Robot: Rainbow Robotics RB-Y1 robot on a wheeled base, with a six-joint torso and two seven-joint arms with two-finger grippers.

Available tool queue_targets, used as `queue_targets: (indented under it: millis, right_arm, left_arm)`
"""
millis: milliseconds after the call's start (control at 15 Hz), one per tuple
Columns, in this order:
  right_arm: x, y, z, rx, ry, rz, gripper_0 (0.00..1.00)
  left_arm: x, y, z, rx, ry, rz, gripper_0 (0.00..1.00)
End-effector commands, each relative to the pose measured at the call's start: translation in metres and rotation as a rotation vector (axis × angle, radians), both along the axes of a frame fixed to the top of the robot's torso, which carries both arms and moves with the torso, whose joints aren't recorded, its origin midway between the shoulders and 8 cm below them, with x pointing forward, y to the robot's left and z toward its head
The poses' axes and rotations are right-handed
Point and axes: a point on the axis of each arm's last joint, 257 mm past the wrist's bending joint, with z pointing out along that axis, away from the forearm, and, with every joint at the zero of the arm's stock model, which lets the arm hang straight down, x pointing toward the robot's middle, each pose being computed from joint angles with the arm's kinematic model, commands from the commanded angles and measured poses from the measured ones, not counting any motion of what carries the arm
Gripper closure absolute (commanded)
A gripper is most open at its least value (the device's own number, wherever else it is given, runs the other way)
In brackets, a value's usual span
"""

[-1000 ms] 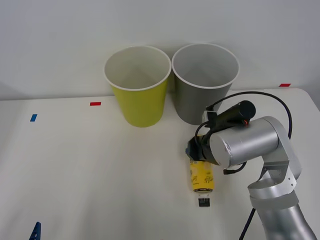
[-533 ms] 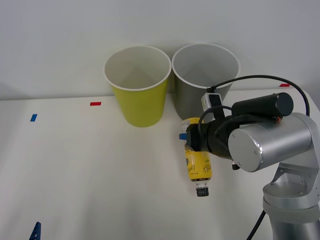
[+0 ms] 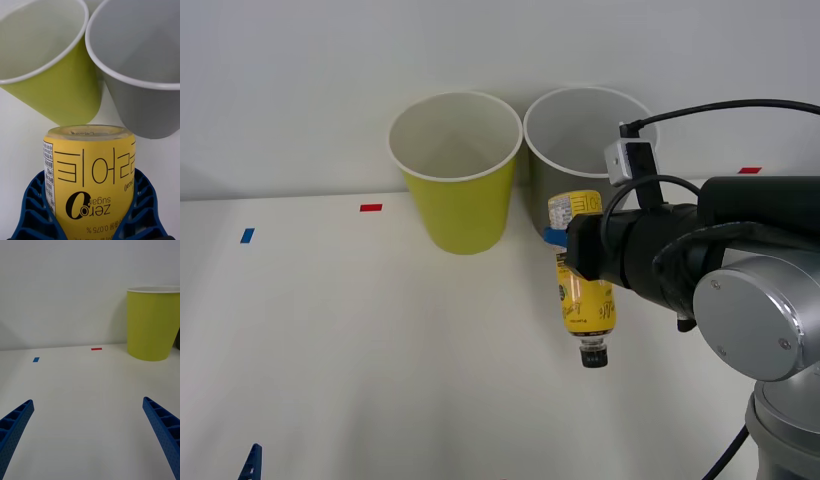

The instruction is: Put cans in the gray bin and PET bottles in the light green bin.

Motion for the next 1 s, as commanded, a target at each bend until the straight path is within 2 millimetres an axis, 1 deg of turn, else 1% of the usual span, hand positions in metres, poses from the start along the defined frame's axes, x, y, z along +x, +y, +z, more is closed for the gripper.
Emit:
queue_targets:
  millis: [67,400,667,800,1000]
  right_arm:
    - [0.002,0.002,0.033,-0.025,-0.1,-0.015,1.0]
    - [0.007,0.014,0.074,-0.015,-0.202,-0.022,1.0]
    - [0.01,0.029,0.117,0.012,-0.301,-0.011,1.0]
    - [0.009,0.042,0.138,0.019,-0.356,-0.002,1.0]
    - [0.004,0.063,0.161,0.019,-0.413,0.025,1.0]
  left_arm:
    - [0.0,0.0,0.0,0.0,0.0,0.0,0.0]
    - [0.0,0.0,0.0,0.0,0.0,0.0,0.0]
    - [0.0,0.0,0.0,0.0,0.0,0.0,0.0]
    - [0.0,0.0,0.0,0.0,0.0,0.0,0.0]
    - [0.0,0.0,0.0,0.0,0.0,0.0,0.0]
